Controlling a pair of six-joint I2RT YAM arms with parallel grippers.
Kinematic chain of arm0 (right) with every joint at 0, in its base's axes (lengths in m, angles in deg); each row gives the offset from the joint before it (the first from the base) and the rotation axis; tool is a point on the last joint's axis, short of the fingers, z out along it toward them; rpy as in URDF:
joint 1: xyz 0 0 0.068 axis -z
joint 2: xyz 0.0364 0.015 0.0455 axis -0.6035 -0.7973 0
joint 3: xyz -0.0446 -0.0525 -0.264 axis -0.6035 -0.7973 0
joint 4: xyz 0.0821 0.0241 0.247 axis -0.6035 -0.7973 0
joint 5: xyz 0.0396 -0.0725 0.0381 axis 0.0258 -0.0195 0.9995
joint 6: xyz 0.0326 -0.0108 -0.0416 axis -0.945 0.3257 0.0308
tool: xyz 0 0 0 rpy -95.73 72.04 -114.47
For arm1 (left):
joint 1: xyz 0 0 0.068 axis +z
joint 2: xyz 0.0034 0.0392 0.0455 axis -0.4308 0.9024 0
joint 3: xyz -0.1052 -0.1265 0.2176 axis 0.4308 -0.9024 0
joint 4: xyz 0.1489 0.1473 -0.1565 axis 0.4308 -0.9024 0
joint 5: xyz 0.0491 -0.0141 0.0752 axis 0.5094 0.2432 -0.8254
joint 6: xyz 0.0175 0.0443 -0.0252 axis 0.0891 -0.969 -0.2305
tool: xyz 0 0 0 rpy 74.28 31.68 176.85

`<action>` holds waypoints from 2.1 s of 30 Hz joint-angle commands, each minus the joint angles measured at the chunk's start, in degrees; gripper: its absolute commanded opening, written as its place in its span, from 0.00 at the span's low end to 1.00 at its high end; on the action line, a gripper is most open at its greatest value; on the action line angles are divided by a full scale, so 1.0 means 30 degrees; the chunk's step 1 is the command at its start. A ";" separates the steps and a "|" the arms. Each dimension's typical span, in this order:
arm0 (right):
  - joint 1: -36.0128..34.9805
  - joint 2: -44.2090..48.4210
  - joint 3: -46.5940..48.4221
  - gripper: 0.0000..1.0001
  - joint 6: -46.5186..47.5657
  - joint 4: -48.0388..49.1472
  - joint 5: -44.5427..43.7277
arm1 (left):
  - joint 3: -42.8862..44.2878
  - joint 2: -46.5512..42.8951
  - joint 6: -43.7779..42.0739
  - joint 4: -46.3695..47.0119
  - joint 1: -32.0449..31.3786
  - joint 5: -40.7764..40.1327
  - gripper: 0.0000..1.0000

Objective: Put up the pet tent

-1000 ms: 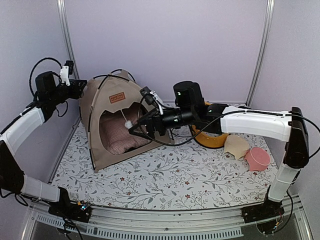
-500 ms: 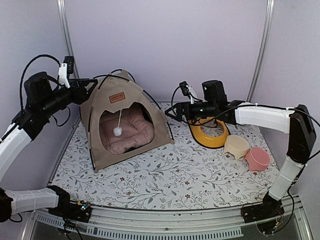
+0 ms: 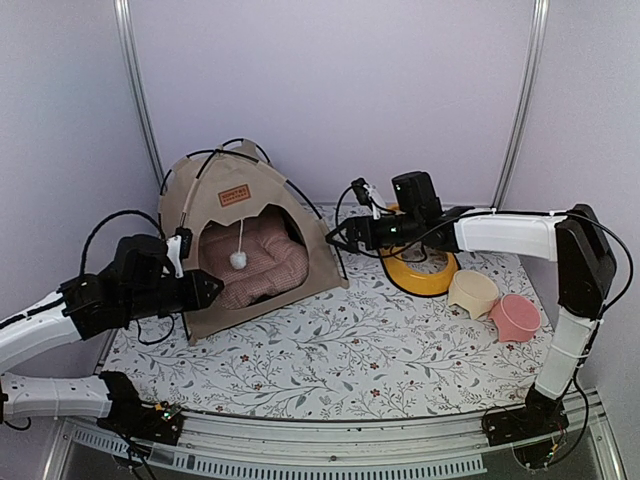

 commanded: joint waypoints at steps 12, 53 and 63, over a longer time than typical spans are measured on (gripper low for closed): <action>0.0229 0.1058 -0.1239 0.99 -0.0265 0.0224 -0.0065 | 0.3049 0.5154 -0.2424 -0.1439 0.7404 -0.2100 0.22; 0.1241 0.2811 -0.3056 0.99 -0.1917 -0.0225 -0.3017 | 0.3407 0.4467 -0.6868 0.2457 1.2735 0.5357 0.70; 0.2295 0.2549 -0.3202 0.99 -0.2435 -0.0907 -0.4097 | 0.2502 0.2901 -0.5593 0.4094 0.8373 0.5043 0.84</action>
